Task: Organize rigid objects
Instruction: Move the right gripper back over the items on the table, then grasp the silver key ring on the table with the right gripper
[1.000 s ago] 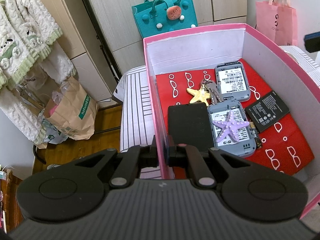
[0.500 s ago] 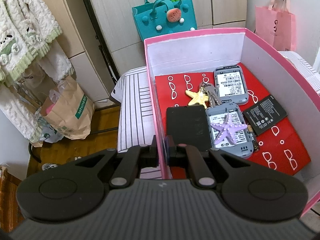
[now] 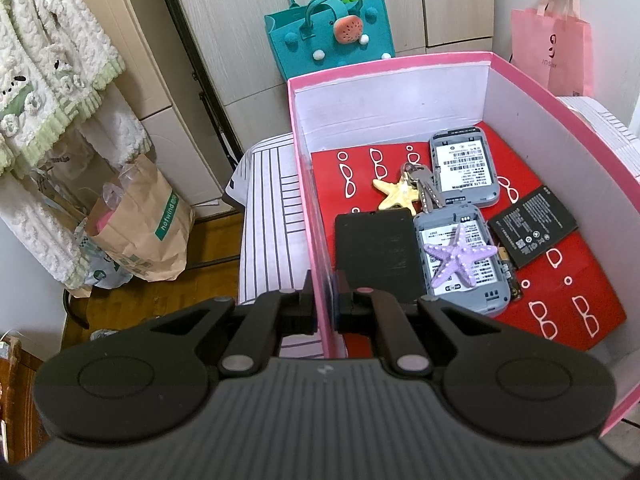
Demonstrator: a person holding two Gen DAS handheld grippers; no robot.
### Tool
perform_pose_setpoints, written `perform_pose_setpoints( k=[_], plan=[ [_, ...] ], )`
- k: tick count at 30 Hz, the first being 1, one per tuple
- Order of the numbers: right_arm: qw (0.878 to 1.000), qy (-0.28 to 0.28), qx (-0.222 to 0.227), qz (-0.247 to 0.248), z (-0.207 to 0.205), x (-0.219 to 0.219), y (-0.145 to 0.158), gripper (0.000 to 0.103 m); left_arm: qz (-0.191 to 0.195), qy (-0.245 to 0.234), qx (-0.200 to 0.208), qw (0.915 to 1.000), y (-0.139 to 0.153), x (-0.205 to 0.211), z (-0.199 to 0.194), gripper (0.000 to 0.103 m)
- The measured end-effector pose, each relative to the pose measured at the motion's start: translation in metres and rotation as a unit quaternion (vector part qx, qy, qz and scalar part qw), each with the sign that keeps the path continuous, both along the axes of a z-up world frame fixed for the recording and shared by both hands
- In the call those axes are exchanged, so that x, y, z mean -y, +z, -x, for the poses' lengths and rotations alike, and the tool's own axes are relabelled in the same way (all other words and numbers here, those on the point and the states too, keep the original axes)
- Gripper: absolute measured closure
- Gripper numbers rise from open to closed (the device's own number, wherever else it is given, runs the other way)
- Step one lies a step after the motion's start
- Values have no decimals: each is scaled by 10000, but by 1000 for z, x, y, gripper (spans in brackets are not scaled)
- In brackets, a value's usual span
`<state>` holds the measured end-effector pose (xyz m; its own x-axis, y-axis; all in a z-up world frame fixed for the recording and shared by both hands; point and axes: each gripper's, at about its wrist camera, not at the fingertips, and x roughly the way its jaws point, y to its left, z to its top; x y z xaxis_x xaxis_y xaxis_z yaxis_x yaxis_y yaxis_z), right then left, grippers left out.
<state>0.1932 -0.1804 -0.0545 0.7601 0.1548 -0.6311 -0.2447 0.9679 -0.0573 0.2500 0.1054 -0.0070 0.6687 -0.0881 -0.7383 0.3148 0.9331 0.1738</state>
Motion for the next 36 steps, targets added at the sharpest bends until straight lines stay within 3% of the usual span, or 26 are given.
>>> perform_pose_setpoints(
  k=[8,17,28,29,31,35,36],
  plan=[
    [9978,-300,132,579,-2,-19,-16,72,14,-5,1,10000,0,0,0,97],
    [9971,-576,275,407,5,-15,-10,63,-16,-15,4,10000,0,0,0,97],
    [9973,-718,68,164,-6,-4,-18,59,-32,-15,6,10000,-1,-1,0,97],
    [9973,-716,65,139,-7,-4,-18,60,-33,-17,5,10000,-1,0,0,97],
    [9973,-710,69,146,-9,-3,-17,75,-40,-18,6,10000,-1,0,0,97],
    [9977,-680,-2,-51,-9,1,-13,75,-54,-21,9,10000,-1,0,0,97],
    [9977,-665,-33,-126,-9,3,-12,91,-61,-21,10,10000,-1,0,0,97]
  ],
)
